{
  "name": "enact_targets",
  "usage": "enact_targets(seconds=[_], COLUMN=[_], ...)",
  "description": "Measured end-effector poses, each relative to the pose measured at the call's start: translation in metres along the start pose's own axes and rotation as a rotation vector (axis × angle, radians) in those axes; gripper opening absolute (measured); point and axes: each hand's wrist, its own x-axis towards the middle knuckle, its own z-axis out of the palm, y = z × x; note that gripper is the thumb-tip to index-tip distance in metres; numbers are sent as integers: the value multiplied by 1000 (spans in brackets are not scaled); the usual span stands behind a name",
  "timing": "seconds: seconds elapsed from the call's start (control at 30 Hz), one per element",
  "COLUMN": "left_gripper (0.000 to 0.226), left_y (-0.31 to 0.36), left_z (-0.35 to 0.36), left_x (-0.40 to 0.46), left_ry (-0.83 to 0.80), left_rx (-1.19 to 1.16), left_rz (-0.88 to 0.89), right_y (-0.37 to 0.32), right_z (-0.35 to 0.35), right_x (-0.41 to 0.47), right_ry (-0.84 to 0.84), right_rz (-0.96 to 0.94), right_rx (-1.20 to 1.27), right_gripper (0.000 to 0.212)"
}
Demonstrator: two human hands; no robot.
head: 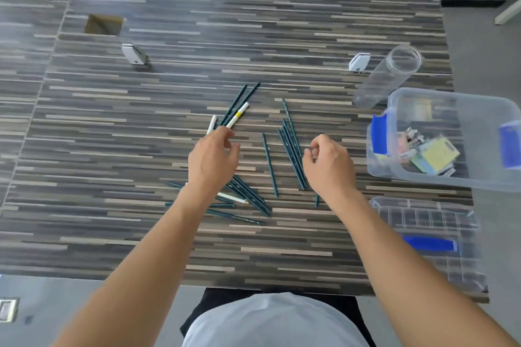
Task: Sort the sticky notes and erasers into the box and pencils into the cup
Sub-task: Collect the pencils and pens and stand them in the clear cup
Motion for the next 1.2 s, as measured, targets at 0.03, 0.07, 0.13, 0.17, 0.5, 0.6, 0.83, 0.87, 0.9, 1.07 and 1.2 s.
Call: enact_targets(seconds=[0.03,0.07,0.13,0.17,0.5,0.6,0.83,0.87,0.9,1.07,1.2], left_gripper=[19,19,18,19,29,32,26,27,27,23,17], left_y=[-8,-16,-31,-39,-89,-98,-107,-107,-106,-102,-99], left_z=[0,0,1,2,20,30,50,52,54,61,60], left_x=[4,7,15,19,64,72,82,82,82,85,84], left_ry=[-4,-9,-26,-34,-69,-84,-169,-181,-189,-183,-192], left_rx=[6,9,22,35,140,162,188,191,194,179,115], left_rz=[-13,-25,-59,-74,-212,-235,-260,-260,-263,-267,-270], right_y=[-1,0,3,5,40,49,65,66,67,68,64], right_z=[5,10,21,27,59,66,80,82,84,90,93], right_x=[3,5,9,11,35,38,43,44,45,48,49], right_ry=[-10,-16,-35,-48,-123,-141,-190,-192,-192,-193,-194], right_rz=[20,38,83,106,280,325,413,421,428,410,369], right_rx=[-9,-20,-47,-61,-209,-250,-246,-239,-230,-230,-213], right_gripper=[13,13,14,15,28,32,42,41,40,30,27])
